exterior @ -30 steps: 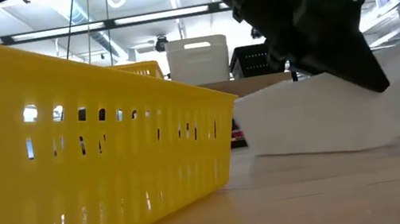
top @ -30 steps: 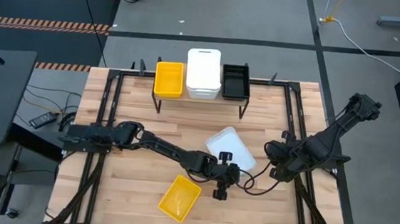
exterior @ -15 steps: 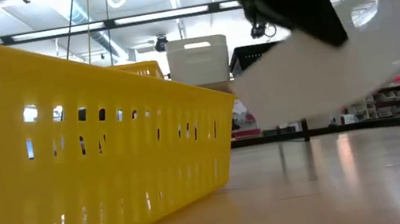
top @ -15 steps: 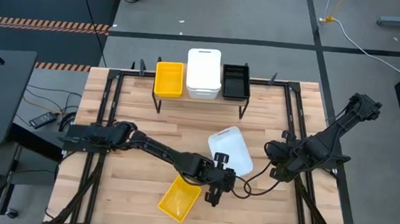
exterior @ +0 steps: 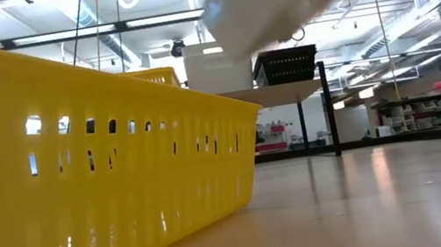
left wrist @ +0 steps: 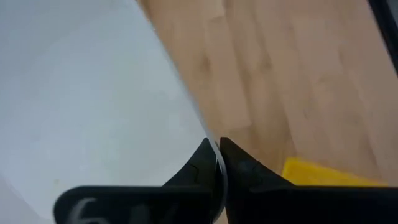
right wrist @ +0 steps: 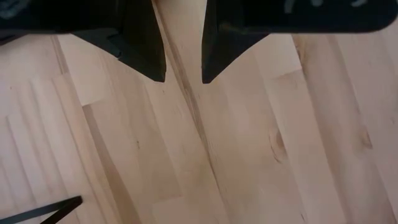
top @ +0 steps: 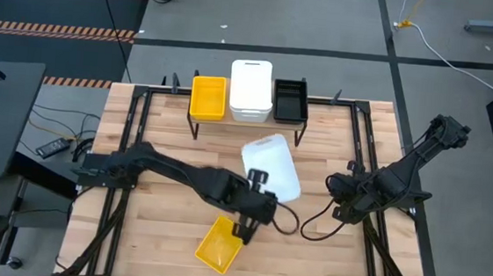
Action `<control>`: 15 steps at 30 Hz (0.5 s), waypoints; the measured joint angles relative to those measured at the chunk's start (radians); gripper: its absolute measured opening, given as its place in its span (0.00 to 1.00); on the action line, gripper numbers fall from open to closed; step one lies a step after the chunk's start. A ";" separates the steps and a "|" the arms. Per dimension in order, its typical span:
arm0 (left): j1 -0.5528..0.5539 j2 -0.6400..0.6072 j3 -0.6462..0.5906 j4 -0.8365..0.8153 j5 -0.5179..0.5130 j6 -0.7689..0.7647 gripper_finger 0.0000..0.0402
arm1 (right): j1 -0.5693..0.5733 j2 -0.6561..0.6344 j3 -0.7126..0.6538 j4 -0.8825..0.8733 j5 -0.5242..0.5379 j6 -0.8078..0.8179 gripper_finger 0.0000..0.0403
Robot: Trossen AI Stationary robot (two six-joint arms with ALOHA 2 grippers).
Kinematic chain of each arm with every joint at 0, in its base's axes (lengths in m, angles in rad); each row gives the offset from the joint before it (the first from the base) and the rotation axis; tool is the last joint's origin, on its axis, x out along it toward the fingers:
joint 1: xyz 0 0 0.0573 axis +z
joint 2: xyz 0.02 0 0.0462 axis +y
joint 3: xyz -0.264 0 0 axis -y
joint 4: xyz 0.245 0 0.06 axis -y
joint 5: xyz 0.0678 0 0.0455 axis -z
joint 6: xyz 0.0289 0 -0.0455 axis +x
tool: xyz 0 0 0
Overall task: Stack baskets on shelf by color
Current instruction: Stack the white bin on the white bin on the shelf
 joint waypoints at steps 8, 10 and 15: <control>0.031 -0.117 0.001 -0.068 -0.018 0.091 0.03 | 0.000 0.000 0.000 -0.002 0.004 0.000 0.27; 0.041 -0.142 0.001 -0.093 -0.021 0.121 0.03 | 0.000 0.000 0.000 -0.001 0.004 0.000 0.27; 0.066 -0.185 0.001 -0.125 -0.027 0.161 0.03 | 0.000 0.000 0.000 -0.004 0.005 0.000 0.27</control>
